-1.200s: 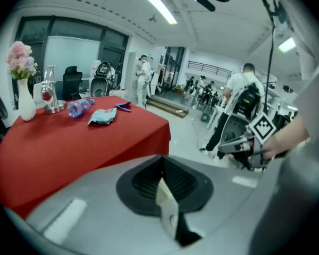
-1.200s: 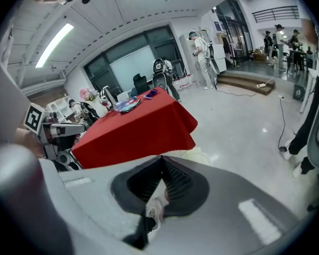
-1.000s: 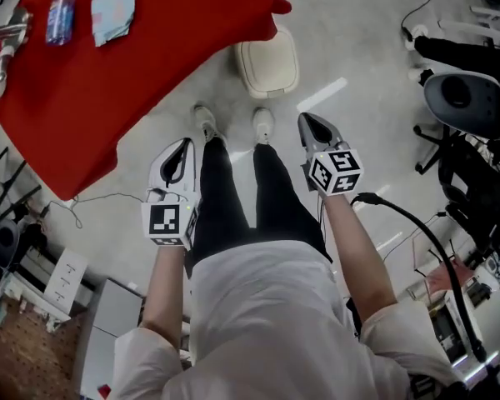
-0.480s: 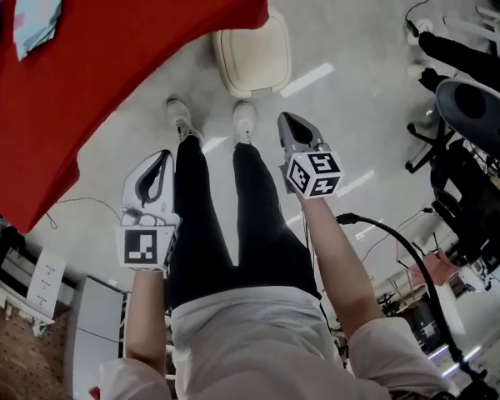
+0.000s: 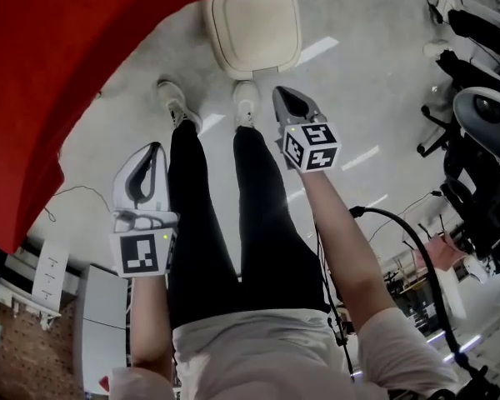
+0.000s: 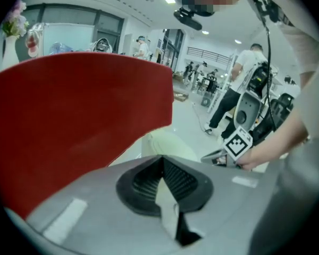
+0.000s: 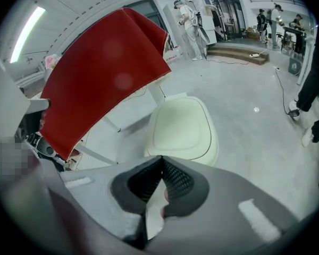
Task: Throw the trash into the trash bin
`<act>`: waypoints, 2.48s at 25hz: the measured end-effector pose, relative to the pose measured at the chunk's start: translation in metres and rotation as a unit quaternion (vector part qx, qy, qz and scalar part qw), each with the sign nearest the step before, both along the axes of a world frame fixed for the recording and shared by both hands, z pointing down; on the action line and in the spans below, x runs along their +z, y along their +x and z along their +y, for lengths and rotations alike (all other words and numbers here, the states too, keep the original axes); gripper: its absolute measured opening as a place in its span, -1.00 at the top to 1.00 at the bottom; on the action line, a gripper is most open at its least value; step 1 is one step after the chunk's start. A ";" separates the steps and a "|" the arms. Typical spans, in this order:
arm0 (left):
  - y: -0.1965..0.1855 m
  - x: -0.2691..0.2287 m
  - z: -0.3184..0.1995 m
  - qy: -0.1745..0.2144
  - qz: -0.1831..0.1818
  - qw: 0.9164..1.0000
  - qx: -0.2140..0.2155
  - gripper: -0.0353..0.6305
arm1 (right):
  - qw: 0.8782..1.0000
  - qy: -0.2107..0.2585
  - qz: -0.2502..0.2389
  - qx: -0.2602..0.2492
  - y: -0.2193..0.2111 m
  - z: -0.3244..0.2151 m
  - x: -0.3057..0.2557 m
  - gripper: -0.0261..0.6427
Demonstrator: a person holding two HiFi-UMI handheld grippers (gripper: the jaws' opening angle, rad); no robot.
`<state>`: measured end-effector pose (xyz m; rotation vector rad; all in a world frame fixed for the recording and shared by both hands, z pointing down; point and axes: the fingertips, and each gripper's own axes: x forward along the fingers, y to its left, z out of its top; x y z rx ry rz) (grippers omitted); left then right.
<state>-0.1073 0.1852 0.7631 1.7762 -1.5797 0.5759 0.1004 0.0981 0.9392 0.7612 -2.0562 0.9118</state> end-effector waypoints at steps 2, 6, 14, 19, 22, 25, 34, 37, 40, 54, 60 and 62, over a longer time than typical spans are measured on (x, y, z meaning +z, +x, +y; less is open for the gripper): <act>0.001 0.010 0.002 -0.004 0.002 1.000 -0.005 0.88 | 1.000 -0.003 0.009 -0.006 0.000 0.001 0.018 0.92; 0.003 0.022 0.006 -0.005 0.004 1.000 -0.008 0.88 | 0.999 -0.012 0.036 -0.014 0.001 0.002 0.052 0.92; -0.001 0.034 0.018 -0.009 0.005 1.000 -0.012 0.88 | 0.997 -0.018 0.079 -0.010 0.005 0.008 0.088 0.92; -0.002 0.036 0.020 -0.011 0.008 1.000 -0.012 0.88 | 0.995 -0.023 0.095 -0.008 0.005 0.006 0.093 0.92; -0.002 0.034 0.020 -0.008 0.008 1.000 -0.011 0.88 | 0.995 -0.030 0.098 -0.009 0.005 0.005 0.091 0.92; -0.001 0.029 0.019 -0.003 0.008 1.000 -0.009 0.88 | 0.995 -0.033 0.094 -0.014 0.005 0.004 0.088 0.92; -0.002 0.001 0.012 0.005 0.003 1.000 0.005 0.88 | 0.997 -0.015 0.079 -0.010 0.001 -0.015 0.044 0.92; -0.004 -0.014 0.005 0.018 -0.001 1.000 0.012 0.88 | 0.998 -0.001 0.069 -0.010 -0.003 -0.023 0.020 0.92; -0.005 -0.034 0.000 0.030 0.000 0.999 0.018 0.88 | 0.998 0.007 0.064 -0.015 -0.005 -0.026 -0.009 0.92; 0.013 -0.159 0.002 0.065 0.001 0.996 0.065 0.88 | 0.998 0.050 0.027 0.000 0.004 -0.012 -0.188 0.92; 0.002 -0.210 0.004 0.080 -0.007 0.994 0.079 0.88 | 0.997 0.080 0.001 -0.012 -0.006 -0.006 -0.263 0.92; -0.002 -0.223 0.005 0.083 -0.010 0.993 0.081 0.88 | 0.996 0.091 -0.008 -0.013 -0.009 -0.004 -0.284 0.92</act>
